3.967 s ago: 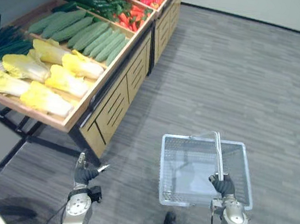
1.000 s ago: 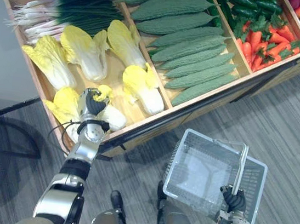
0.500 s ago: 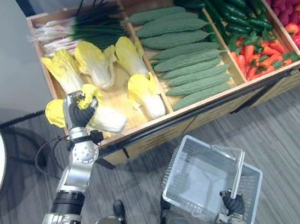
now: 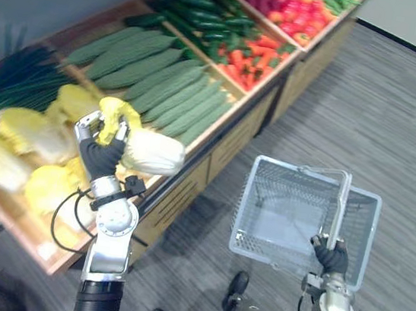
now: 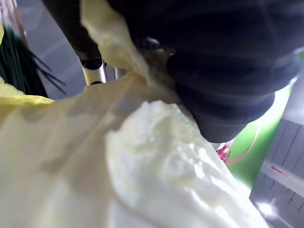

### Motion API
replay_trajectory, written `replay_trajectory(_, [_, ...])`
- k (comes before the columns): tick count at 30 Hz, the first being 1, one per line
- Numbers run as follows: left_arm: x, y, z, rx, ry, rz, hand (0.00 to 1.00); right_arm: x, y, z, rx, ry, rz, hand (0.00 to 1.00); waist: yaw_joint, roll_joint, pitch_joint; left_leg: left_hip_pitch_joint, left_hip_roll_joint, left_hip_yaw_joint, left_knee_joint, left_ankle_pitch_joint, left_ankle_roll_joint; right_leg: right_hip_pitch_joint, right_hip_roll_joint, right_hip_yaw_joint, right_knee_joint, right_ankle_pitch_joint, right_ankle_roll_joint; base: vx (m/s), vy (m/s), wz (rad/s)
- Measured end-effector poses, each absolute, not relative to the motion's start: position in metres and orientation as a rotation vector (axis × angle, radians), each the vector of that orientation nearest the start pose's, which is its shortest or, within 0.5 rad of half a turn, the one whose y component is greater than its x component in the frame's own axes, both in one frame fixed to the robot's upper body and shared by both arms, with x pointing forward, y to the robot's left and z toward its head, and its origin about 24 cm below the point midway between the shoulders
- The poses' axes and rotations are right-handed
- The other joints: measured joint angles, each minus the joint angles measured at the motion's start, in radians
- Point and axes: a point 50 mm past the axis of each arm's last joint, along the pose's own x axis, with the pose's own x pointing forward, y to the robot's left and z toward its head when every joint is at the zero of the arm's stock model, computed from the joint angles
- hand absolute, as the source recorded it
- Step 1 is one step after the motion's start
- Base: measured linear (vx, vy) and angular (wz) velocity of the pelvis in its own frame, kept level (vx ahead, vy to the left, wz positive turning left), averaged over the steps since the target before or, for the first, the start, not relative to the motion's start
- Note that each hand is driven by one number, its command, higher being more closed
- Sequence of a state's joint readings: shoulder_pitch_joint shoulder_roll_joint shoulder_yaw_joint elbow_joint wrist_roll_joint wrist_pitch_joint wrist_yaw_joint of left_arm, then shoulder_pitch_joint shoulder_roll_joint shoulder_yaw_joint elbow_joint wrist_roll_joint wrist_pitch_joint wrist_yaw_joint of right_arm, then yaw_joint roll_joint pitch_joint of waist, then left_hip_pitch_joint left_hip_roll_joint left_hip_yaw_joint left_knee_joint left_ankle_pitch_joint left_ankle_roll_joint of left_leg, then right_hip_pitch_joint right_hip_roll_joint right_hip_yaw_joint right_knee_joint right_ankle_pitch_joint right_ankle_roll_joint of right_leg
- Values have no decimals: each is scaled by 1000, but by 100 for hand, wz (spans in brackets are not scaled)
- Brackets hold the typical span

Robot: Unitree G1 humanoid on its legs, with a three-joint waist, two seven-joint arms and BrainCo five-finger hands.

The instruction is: Pick vegetable in the basket

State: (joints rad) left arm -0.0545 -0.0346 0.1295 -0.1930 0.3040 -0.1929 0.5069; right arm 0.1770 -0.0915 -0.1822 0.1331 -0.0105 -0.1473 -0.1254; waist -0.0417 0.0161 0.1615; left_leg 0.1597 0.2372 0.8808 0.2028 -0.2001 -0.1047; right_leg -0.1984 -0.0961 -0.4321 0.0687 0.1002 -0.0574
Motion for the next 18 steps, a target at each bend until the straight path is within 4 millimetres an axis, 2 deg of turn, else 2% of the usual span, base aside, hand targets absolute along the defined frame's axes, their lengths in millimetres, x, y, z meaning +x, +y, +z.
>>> replay_trajectory(1, [243,184,119,167,-493,593,100,203,-227,-5,-134,138,-327,100,0,7,-4,11,43,18,50,-13,-19,5,32,31,-6,-24,-2,84,-117,-118])
replay_trajectory(3, [246,178,115,163,-483,540,100,207,-221,-4,-137,128,-280,100,-2,3,-6,11,113,10,189,-13,-16,20,73,83,-15,-34,-14,103,-119,-104])
replay_trajectory(4, [248,175,111,159,-464,517,100,210,-218,-3,-138,125,-251,100,-1,6,-6,-9,165,-53,309,-1,28,41,103,120,-21,-41,-25,131,-124,-98])
replay_trajectory(5, [250,170,106,150,-441,485,100,212,-213,0,-131,113,-219,100,1,6,-6,-68,185,-208,439,23,89,62,124,162,-23,-52,-39,140,-109,-100])
replay_trajectory(6, [251,168,103,138,-429,470,100,213,-209,2,-125,103,-196,100,3,8,-6,-96,168,-295,470,1,75,68,131,184,-24,-55,-41,119,-50,-95])
replay_trajectory(7, [252,165,100,135,-416,445,100,215,-204,6,-113,84,-168,100,3,10,-6,-135,122,-407,481,-34,49,75,133,213,-27,-57,-43,157,13,-95])
replay_trajectory(9, [252,155,93,131,-387,384,100,219,-193,17,-76,38,-102,100,4,9,-6,-201,3,-589,413,-90,56,103,134,292,-37,-52,-53,171,43,-102])
replay_trajectory(12, [255,144,81,144,-338,310,100,226,-180,26,-3,-3,-42,100,8,13,-9,-236,-100,-736,249,-90,55,122,132,374,-37,-46,-40,88,89,-98])
replay_trajectory(13, [256,138,76,152,-317,268,100,229,-177,29,16,-14,-25,100,9,27,-18,-244,-118,-770,162,-58,34,123,144,409,-41,-36,-16,28,102,-90])
replay_trajectory(14, [256,133,74,152,-310,247,100,229,-176,29,23,-16,-12,100,9,40,-26,-247,-114,-770,126,-24,39,123,156,417,-48,-34,-9,72,173,-101])
replay_trajectory(16, [262,117,66,172,-275,157,100,227,-165,31,68,-20,37,100,2,24,-50,-215,-125,-715,75,-9,67,132,144,486,-92,-8,23,111,173,-75])
replay_trajectory(18, [268,109,65,187,-271,108,100,226,-155,32,89,-23,92,100,-2,11,-53,-188,-143,-676,28,5,80,130,132,523,-109,4,36,73,122,-54])
